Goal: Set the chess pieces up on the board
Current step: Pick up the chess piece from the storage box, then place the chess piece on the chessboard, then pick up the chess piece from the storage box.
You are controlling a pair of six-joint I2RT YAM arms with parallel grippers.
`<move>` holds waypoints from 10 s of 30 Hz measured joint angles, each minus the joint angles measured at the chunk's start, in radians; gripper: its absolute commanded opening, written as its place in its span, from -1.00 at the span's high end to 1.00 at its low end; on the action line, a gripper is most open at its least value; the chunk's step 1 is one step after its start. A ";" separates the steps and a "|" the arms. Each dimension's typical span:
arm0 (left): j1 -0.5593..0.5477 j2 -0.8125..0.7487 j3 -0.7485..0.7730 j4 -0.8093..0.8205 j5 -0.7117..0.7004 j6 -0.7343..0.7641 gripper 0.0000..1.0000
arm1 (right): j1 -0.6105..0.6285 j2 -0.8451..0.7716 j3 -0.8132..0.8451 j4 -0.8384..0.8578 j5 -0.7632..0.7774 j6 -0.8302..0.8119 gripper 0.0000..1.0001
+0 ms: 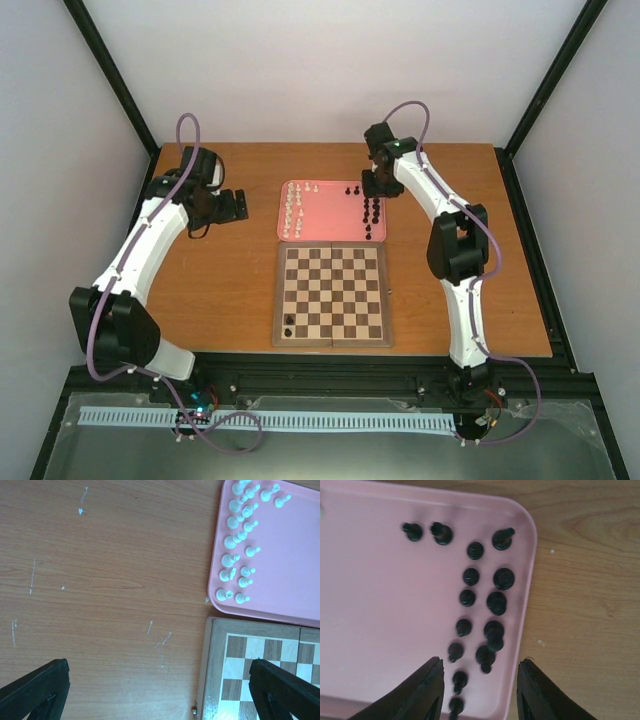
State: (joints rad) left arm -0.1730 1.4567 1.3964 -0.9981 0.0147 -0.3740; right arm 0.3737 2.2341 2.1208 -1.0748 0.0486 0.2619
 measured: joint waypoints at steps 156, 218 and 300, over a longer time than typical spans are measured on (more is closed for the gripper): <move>0.000 -0.245 -0.179 -0.050 -0.075 0.014 -0.99 | 0.745 -0.044 -0.282 -0.050 -0.064 0.198 0.91; 0.000 -0.246 -0.193 -0.050 -0.073 0.022 -0.99 | 0.748 -0.040 -0.275 -0.060 -0.087 0.177 0.66; 0.000 -0.161 -0.172 -0.037 -0.067 0.023 -0.99 | 0.092 -0.167 -0.142 -0.083 0.116 0.085 0.28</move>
State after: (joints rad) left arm -0.1730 1.2957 1.2243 -1.0351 -0.0525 -0.3508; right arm 0.4660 2.0674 1.9793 -1.1576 0.1642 0.3473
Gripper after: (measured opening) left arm 0.998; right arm 0.363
